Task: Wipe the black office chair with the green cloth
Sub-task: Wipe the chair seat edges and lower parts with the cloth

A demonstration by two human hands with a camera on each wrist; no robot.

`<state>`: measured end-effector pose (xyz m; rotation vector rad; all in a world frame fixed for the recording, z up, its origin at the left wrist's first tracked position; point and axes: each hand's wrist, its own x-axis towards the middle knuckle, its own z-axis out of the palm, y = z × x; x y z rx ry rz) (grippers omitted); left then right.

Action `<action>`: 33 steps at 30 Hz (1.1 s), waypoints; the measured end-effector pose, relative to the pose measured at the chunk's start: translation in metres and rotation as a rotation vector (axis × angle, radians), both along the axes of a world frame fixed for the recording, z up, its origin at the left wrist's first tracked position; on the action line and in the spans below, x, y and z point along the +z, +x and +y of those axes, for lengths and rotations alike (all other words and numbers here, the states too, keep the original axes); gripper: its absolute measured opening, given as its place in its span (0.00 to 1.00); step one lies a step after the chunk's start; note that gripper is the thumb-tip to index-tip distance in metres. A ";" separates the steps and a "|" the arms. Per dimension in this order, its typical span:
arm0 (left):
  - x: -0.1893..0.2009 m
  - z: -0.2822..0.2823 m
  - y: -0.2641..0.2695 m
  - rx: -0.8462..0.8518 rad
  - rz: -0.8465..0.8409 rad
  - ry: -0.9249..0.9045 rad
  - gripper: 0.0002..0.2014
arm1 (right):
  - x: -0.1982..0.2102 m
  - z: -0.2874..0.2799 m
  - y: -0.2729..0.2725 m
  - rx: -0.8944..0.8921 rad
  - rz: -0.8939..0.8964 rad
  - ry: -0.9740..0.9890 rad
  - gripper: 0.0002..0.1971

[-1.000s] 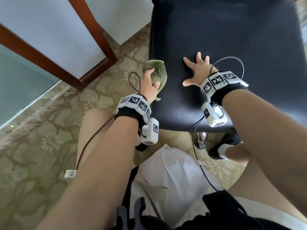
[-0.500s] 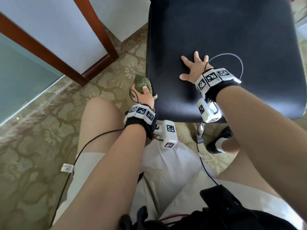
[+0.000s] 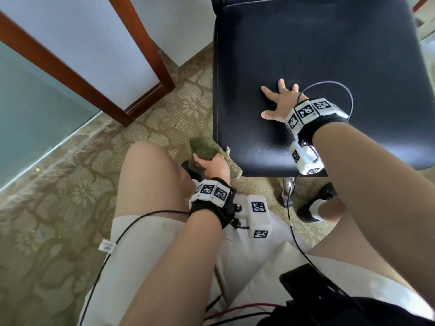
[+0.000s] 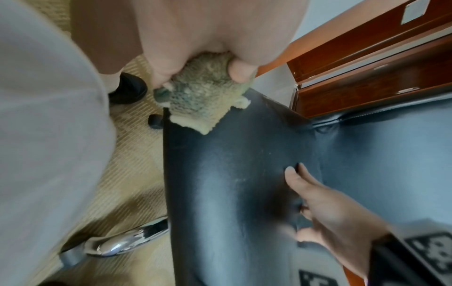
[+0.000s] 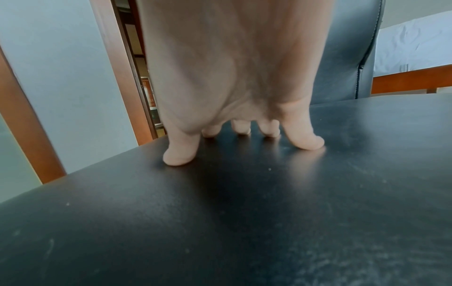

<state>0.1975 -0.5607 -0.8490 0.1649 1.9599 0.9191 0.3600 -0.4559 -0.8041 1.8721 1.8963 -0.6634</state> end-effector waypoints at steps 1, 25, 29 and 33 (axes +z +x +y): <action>-0.002 -0.004 0.003 0.009 0.002 0.005 0.33 | 0.000 0.000 0.000 -0.002 0.003 0.002 0.37; -0.022 -0.019 -0.001 -0.155 0.120 0.191 0.27 | -0.006 -0.002 0.006 0.029 0.011 0.012 0.35; -0.027 -0.034 0.004 -0.139 0.088 0.155 0.28 | -0.006 -0.003 0.008 0.044 -0.001 0.012 0.35; -0.020 -0.028 0.006 -0.085 0.082 0.206 0.26 | -0.005 -0.002 0.012 0.055 -0.003 0.021 0.35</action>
